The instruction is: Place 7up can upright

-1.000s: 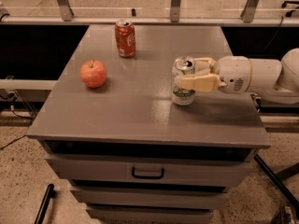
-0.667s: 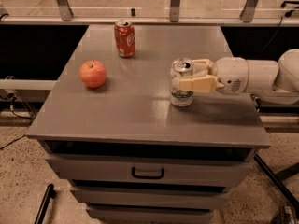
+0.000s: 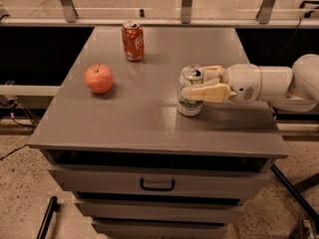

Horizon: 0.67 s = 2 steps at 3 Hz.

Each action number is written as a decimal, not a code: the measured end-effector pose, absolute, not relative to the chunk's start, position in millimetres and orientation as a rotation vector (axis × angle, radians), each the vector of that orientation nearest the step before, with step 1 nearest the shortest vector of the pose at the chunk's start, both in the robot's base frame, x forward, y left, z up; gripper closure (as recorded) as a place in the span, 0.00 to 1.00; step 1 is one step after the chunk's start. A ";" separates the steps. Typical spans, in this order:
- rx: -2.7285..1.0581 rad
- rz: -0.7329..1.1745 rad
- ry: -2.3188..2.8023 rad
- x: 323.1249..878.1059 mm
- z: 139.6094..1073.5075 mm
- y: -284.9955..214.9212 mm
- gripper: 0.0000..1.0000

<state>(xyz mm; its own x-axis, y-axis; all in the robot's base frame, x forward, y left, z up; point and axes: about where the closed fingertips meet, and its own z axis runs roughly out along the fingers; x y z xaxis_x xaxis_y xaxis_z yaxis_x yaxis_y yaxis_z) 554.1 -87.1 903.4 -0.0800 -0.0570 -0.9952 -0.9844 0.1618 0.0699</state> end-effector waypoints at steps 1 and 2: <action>-1.128 1.070 1.422 559.9 897.1 -104.9 0.00; -1.171 0.917 1.553 569.1 885.7 -139.6 0.00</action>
Offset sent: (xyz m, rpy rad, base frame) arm 0.0269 -0.1248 -0.0357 -0.4722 -0.0165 -0.2361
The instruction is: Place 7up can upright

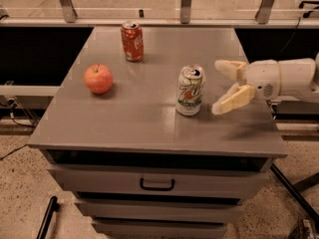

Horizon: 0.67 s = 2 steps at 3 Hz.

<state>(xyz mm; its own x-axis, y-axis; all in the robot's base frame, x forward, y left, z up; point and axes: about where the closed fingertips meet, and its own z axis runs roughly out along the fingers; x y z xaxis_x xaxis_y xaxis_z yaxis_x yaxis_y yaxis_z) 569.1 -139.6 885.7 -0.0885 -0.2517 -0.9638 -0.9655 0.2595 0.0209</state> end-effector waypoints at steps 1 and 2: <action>-1.183 0.726 1.688 571.6 874.2 -190.9 0.00; -1.187 0.676 1.725 571.9 868.5 -205.7 0.00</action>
Offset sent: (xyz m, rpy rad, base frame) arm 0.0025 -0.0571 -0.0126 -0.1716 -0.0116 -0.1235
